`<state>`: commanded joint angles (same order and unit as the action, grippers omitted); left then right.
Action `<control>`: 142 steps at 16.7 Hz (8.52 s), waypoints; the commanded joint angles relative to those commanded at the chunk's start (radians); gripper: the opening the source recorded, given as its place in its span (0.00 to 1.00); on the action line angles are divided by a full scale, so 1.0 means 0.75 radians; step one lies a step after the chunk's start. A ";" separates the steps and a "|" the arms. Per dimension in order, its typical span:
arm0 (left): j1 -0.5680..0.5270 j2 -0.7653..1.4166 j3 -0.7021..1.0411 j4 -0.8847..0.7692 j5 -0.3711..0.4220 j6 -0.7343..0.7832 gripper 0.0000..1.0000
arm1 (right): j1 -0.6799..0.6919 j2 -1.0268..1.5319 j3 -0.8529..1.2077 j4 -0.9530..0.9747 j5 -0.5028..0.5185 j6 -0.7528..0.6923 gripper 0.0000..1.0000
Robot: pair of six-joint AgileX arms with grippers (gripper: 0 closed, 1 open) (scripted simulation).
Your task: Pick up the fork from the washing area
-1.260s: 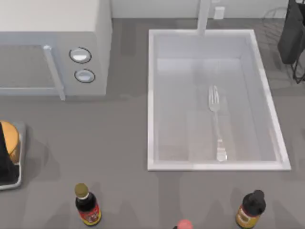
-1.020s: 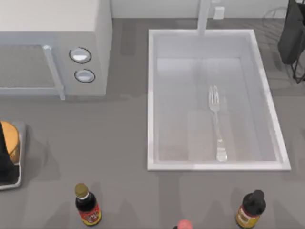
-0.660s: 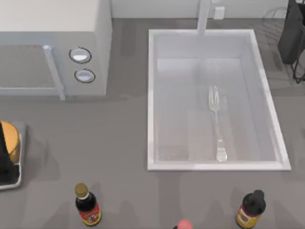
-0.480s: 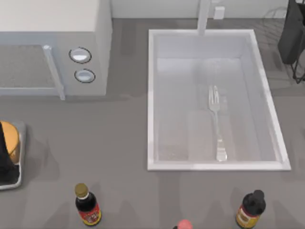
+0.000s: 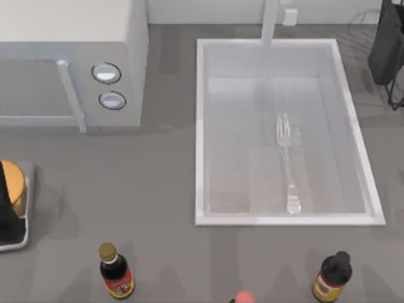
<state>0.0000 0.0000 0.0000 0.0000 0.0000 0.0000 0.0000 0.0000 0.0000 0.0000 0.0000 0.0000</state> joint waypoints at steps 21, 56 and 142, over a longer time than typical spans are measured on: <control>0.000 0.000 0.000 0.000 0.000 0.000 1.00 | 0.245 1.740 1.573 -0.964 0.000 0.306 1.00; 0.000 0.000 0.000 0.000 0.000 0.000 1.00 | 0.467 3.580 2.684 -1.198 0.012 0.499 1.00; 0.000 0.000 0.000 0.000 0.000 0.000 1.00 | -0.038 2.299 1.427 -1.222 0.000 -0.021 0.00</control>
<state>0.0000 0.0000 0.0000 0.0000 0.0000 0.0000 -0.0284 1.7245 1.0699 -0.9162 0.0002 -0.0160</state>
